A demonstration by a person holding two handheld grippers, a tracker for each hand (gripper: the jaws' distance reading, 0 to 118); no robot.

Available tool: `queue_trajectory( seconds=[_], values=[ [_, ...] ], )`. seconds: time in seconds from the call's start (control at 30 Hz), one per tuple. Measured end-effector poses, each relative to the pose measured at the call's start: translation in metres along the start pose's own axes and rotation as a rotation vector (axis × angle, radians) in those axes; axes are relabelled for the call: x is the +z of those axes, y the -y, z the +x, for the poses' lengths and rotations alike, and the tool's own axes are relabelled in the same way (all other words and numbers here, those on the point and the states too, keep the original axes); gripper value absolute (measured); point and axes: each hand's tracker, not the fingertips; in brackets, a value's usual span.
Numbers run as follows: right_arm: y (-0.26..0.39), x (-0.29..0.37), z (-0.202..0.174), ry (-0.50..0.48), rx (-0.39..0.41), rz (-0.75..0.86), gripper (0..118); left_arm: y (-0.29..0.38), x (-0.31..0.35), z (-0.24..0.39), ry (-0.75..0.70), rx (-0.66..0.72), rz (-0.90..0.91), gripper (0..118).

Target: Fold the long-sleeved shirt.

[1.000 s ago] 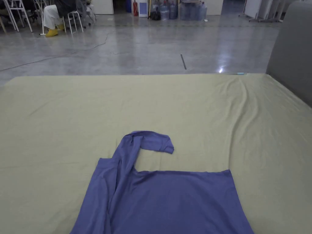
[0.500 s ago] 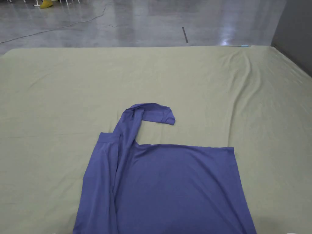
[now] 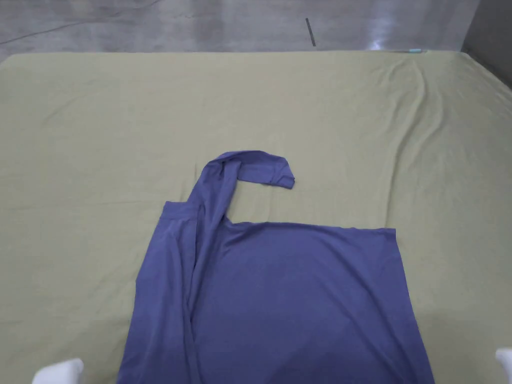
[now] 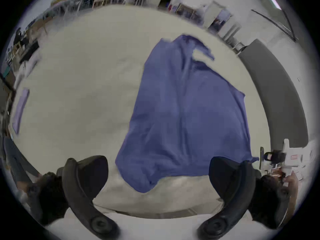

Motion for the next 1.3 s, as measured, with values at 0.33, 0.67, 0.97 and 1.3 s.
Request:
queue_trajectory(
  seconds=[0.33,0.67,0.97,1.3],
  values=[
    [0.004,-0.043,-0.072,-0.173,-0.035,0.04,3,0.003,-0.044,0.053,-0.014,-0.029,-0.109,0],
    [-0.005,-0.058,-0.113,-0.39,0.016,0.008,3,-0.272,-0.153,0.116,-0.021,-0.105,0.151,0],
    [-0.018,-0.066,-0.127,-0.367,0.091,0.025,3,-0.419,-0.283,0.155,-0.136,-0.226,0.067,7],
    [-0.017,-0.058,-0.127,-0.32,0.099,0.0,3,-0.436,-0.362,0.139,-0.129,-0.24,-0.077,113]
  ],
)
